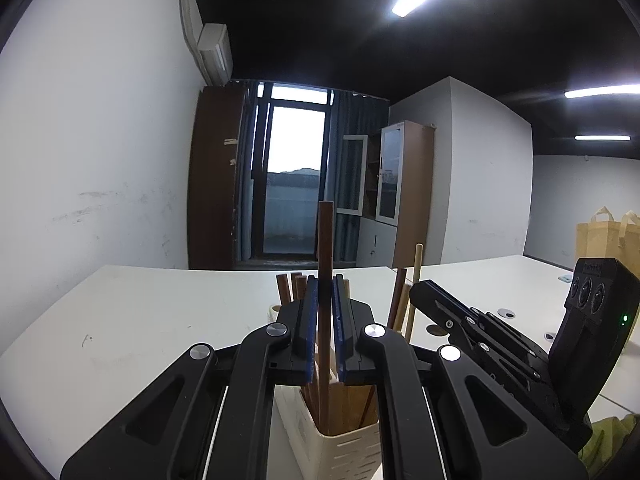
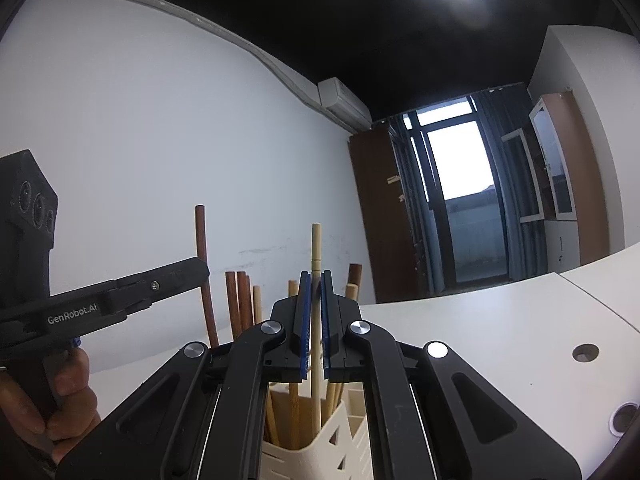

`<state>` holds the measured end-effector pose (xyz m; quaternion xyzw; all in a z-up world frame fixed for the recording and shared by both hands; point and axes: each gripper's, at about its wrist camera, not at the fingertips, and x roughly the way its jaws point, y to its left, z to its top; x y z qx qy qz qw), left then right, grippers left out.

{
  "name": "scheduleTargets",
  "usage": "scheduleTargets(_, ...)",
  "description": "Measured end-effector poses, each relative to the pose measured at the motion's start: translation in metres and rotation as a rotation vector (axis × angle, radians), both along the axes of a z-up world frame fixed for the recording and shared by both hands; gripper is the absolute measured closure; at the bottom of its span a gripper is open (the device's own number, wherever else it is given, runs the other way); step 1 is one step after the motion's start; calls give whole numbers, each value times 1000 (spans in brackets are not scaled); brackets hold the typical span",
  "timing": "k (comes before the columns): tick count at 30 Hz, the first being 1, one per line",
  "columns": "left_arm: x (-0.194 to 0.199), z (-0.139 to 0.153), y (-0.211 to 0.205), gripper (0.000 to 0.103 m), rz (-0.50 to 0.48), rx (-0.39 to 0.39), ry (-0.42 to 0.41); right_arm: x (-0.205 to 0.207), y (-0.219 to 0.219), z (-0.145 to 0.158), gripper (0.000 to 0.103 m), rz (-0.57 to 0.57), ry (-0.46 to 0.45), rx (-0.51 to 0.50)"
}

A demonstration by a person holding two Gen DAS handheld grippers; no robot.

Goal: Organize utensils
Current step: 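Lower both held chopsticks down into the cream holder, then open both grippers and pull them back from the holder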

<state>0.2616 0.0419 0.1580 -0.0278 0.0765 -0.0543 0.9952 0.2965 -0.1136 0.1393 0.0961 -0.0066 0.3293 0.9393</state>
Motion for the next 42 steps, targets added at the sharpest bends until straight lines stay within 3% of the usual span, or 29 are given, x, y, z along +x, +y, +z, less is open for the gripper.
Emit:
scheduleTargets(8, -4, -8, 0, 94, -15, 29, 25, -2, 3, -3, 97, -13, 44, -30)
scheduleTargets(11, -8, -10, 3, 90, -13, 13, 38, -4, 0, -3, 89, -24, 43, -37)
scheduleTargets(23, -30, -17, 0, 77, 16, 47, 64, -12, -5, -10, 82, -58, 68, -72)
scheduleTargets(26, -31, -20, 0, 76, 21, 54, 113, -19, -6, -14, 79, -70, 72, -91)
scheduleTargets(32, -46, -22, 0, 61, 34, 51, 139, -31, -14, -18, 67, -85, 104, -130)
scheduleTargets(37, -55, -27, 0, 58, 45, 13, 167, -39, -16, -22, 63, -94, 132, -185)
scheduleTargets(42, -67, -39, -4, 44, 54, 13, 185, -58, -22, -31, 57, -99, 166, -226)
